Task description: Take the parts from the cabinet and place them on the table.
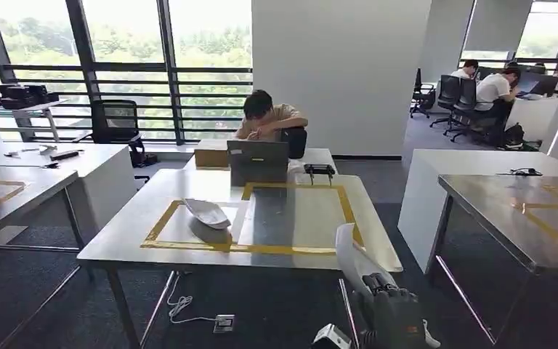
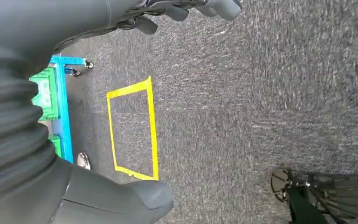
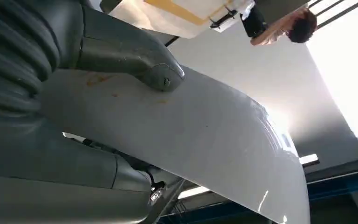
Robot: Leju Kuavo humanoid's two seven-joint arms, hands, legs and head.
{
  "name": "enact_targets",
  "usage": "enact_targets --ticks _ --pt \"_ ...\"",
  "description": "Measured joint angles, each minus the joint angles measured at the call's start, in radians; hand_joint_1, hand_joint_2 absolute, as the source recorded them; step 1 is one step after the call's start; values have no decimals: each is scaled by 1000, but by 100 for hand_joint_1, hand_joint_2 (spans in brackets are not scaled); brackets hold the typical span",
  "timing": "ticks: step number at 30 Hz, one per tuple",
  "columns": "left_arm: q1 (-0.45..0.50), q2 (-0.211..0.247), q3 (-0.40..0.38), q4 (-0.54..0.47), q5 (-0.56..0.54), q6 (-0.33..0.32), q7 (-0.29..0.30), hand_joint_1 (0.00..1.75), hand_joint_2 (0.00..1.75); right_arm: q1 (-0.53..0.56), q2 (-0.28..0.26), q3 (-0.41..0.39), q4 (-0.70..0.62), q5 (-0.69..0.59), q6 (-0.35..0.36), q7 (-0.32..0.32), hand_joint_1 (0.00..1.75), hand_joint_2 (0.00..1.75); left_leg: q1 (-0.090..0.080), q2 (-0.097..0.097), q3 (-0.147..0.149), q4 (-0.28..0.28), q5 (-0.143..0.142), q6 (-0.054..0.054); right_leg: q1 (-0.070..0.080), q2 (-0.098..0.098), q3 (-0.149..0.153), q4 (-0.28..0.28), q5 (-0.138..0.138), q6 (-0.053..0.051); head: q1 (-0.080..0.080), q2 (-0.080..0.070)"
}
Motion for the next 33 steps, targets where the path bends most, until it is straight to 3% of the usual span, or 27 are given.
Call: enact_targets --ticks 2,3,7,9,10,12,13,14,15,16,17,18,19,22,23,25,26,28,29,30,31,32,33 --pt "-1 -3 0 0 0 0 0 0 175 -1 0 0 0 0 0 0 175 175 0 -2 1 4 -2 -4 -2 0 92 -183 89 -4 0 0" --pt "-1 -3 0 0 0 0 0 0 175 -3 0 0 0 0 0 0 175 175 0 -2 -1 6 -4 -9 -2 1 119 -243 86 -9 -1 0" --pt "-2 -3 0 0 0 0 0 0 175 -3 0 0 0 0 -1 0 175 175 -3 -4 0 -1 2 -35 9 3 115 -248 93 -29 0 0" --pt "-2 -1 0 0 0 0 0 0 175 -4 1 0 0 0 -1 0 175 175 -2 -3 -9 18 -16 -45 -2 -1 125 -264 102 -43 -1 0" --pt "-2 -3 0 0 0 0 0 0 175 -6 1 0 0 0 -2 0 175 175 -1 -2 -34 74 -53 -50 -3 -2 126 -264 102 -50 -3 0" --pt "-1 -3 0 0 0 0 0 0 175 -5 1 0 0 0 -1 0 175 175 3 -2 -105 230 -125 -58 -1 -3 124 -264 100 -53 -3 0" --pt "0 -3 0 1 0 0 0 0 175 -4 1 0 0 0 0 -1 175 175 3 -2 -134 291 -141 -61 -1 -2 124 -264 90 -54 -3 0" --pt "1 -3 0 1 0 0 0 0 175 -3 1 0 0 0 1 -1 175 175 3 -2 -143 303 -127 -63 -1 1 125 -264 85 -57 -3 0" --pt "2 -2 0 0 0 0 -3 0 175 -4 1 0 1 0 4 -5 175 175 4 -1 -127 271 -97 -61 -2 1 129 -263 80 -54 -3 0" --pt "2 -2 0 0 -2 0 -6 0 175 -4 1 0 2 1 6 -9 175 175 4 -1 -91 205 -57 -59 -2 1 135 -262 76 -52 -3 0" --pt "2 -1 0 0 -4 0 -9 0 175 -5 1 0 2 2 8 -13 175 175 4 0 -43 111 -15 -55 -3 -1 143 -260 72 -48 -3 0" --pt "2 -1 0 0 -5 0 -10 0 175 -8 2 0 2 3 10 -16 175 175 3 5 -2 28 2 -49 -3 -4 148 -259 68 -40 -3 0" --pt "-1 -2 0 0 -6 0 -10 0 175 -11 2 0 3 3 10 -16 175 175 -5 7 15 -1 -34 -44 4 -3 148 -255 60 -30 -3 0" --pt "3 -2 0 0 -7 0 -10 0 175 -13 3 2 6 3 11 -16 175 175 -3 4 19 -6 -40 -16 3 -3 162 -249 73 -9 -3 0" --pt "3 -2 0 0 -7 0 -10 0 175 -13 3 2 6 3 12 -16 175 175 -2 -1 46 -6 -43 -7 0 -4 165 -243 70 -6 -3 0" --pt "5 -2 0 0 -7 0 -10 0 175 -17 3 2 6 3 9 -16 175 175 -2 -3 70 -15 -54 4 -3 -1 114 -158 66 -4 -2 0" --pt "5 -2 0 0 -7 0 -10 0 175 -15 3 3 6 5 10 -13 175 175 -2 -4 80 -17 -65 7 -1 0 65 -90 58 -1 -1 0" --pt "6 -2 0 0 -8 0 -11 0 175 -6 3 3 6 9 10 -5 175 175 -6 -8 103 -18 -88 10 -1 1 -39 27 13 -1 0 0" --pt "7 -2 0 0 -9 0 -11 0 175 0 3 3 6 13 10 -2 175 175 -7 -11 121 -19 -103 10 -1 1 -78 44 -1 -2 1 0" --pt "9 -2 0 0 -9 0 -11 0 175 5 3 3 6 15 10 2 175 175 -9 -13 142 -20 -118 10 0 1 -93 20 -2 -5 0 0" --pt "10 -2 0 0 -9 0 -11 0 175 11 3 3 6 15 10 3 175 175 -11 -15 166 -23 -135 8 1 1 -93 -37 14 -9 0 0" --pt "10 -2 0 0 -9 0 -11 0 175 16 2 3 6 15 10 2 175 175 -13 -16 190 -26 -152 7 3 2 -85 -105 52 -15 0 0" --pt "12 -2 0 0 -9 -3 -12 0 175 22 0 3 6 15 10 1 175 175 -13 -16 197 -30 -172 5 6 2 -78 -182 142 -25 0 0"
